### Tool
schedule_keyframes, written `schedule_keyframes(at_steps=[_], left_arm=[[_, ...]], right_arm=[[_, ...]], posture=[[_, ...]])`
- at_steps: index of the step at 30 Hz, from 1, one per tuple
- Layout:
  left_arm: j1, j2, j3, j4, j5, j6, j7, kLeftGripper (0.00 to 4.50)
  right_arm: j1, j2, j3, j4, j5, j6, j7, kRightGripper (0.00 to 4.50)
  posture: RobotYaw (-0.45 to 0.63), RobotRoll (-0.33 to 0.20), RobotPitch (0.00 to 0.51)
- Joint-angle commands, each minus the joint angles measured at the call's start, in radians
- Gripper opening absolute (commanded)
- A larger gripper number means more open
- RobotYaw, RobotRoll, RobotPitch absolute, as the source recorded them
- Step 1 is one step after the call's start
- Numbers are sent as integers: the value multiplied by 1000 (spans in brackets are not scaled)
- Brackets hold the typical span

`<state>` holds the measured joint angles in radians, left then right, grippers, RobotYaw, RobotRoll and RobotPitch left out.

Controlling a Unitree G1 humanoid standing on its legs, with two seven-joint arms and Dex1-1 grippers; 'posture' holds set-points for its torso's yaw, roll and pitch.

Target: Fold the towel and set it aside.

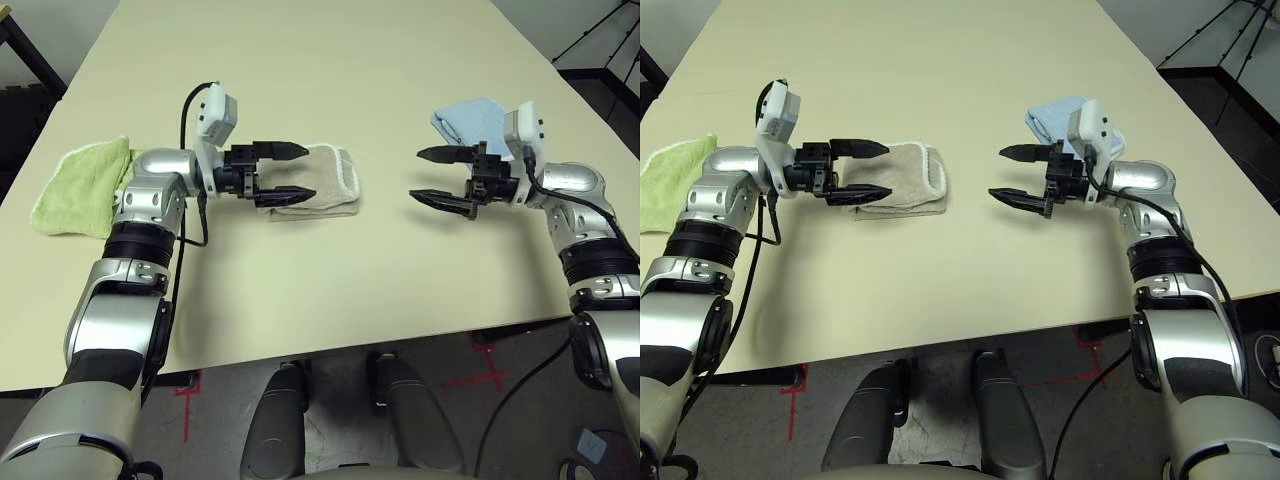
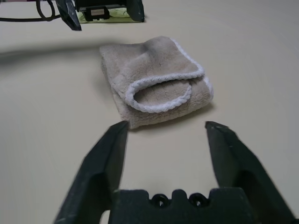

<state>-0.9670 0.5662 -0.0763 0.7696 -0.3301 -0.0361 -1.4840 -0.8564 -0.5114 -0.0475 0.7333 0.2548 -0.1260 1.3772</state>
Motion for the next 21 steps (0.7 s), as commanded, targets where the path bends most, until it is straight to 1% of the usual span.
schedule_keyframes(at_steps=[1,4,7,11,17,20,21], left_arm=[[8,15,17,26,23,-31,-31,4500],[9,20,22,40,33,-26,-36,4500],[6,25,27,60,49,-16,-28,4500],[0,32,32,94,74,-28,-6,4500],[21,46,26,145,117,-97,-18,4500],[24,49,35,161,120,-99,-20,3902],[21,49,38,166,118,-99,-21,3557]], right_arm=[[1,6,7,-14,4,0,-2,2235],[6,13,9,-18,2,-2,-4,1206],[8,19,10,-23,2,-1,-7,54],[6,26,10,-27,4,2,-10,19],[2,34,12,-33,5,2,-10,19],[4,35,11,-38,6,4,-9,0],[5,35,11,-41,6,4,-8,0]], posture=[[13,0,186],[13,0,186],[14,0,190],[14,0,191],[13,0,193],[13,0,193],[13,0,194]])
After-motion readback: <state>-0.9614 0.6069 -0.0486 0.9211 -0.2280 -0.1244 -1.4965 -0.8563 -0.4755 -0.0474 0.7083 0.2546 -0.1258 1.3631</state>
